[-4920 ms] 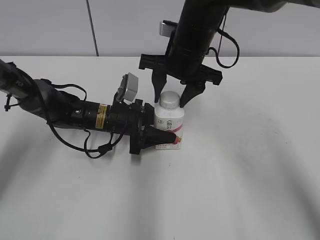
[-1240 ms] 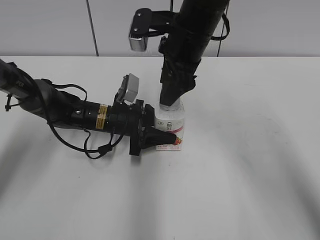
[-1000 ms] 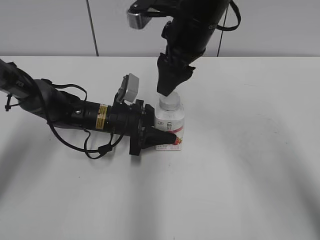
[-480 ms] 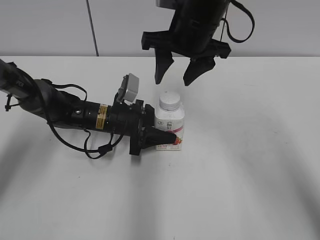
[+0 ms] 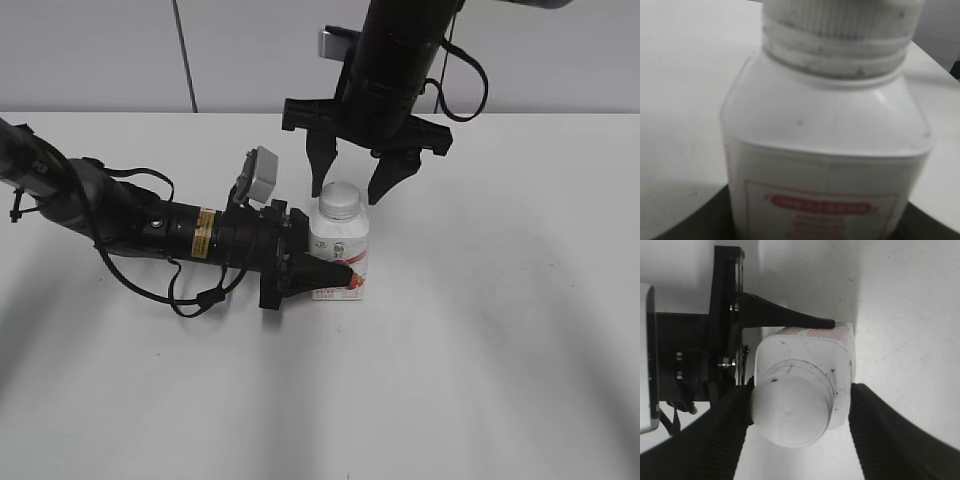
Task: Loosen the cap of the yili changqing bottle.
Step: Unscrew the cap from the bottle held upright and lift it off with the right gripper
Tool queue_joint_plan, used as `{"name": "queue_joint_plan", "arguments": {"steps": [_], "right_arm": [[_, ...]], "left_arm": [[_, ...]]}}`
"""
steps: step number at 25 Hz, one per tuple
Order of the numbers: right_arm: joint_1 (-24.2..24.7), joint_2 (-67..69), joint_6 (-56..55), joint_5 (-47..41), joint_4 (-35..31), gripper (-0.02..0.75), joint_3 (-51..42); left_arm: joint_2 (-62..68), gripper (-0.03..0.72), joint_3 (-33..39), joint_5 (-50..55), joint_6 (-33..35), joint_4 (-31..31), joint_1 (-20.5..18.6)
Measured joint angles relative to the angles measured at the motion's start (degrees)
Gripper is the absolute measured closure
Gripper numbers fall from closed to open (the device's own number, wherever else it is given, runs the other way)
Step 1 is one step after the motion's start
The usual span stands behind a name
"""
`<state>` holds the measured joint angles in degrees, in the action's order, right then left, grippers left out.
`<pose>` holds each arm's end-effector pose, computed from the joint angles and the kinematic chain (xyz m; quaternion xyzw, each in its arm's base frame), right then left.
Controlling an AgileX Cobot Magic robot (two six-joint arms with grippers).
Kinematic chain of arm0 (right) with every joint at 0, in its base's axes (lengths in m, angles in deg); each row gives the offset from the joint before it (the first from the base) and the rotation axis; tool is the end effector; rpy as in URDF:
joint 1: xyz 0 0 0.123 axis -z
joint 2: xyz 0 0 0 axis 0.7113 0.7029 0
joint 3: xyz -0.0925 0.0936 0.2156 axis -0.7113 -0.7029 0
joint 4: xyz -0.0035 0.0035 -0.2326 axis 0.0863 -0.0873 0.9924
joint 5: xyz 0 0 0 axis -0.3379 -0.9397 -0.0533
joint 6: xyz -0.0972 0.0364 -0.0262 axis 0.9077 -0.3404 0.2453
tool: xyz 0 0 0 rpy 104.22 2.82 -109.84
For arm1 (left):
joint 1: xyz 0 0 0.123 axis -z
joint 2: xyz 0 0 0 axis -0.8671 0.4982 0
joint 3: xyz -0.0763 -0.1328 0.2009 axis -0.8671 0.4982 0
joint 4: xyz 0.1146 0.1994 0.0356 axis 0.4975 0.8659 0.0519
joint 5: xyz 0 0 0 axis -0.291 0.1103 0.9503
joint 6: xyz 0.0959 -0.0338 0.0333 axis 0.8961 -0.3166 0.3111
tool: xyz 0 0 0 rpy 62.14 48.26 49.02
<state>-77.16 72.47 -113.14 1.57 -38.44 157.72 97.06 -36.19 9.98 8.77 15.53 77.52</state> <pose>0.3429 0.2383 0.1863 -0.0406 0.9895 0.1353 0.0303 0.3375 -0.2105 0.0367 0.5410 0.5895 -0.4695 0.3733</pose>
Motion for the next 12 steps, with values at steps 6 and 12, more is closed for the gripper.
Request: {"name": "queue_joint_plan", "arguments": {"steps": [6,12], "right_arm": [[0.0,1.3,-0.1,0.1,-0.1,0.234,0.0],[0.0,1.3,-0.2,0.1,-0.1,0.249,0.0]], "left_arm": [[0.0,0.305,0.0,0.0,0.0,0.0,0.0],[0.0,0.305,0.0,0.0,0.0,0.0,0.0]]}}
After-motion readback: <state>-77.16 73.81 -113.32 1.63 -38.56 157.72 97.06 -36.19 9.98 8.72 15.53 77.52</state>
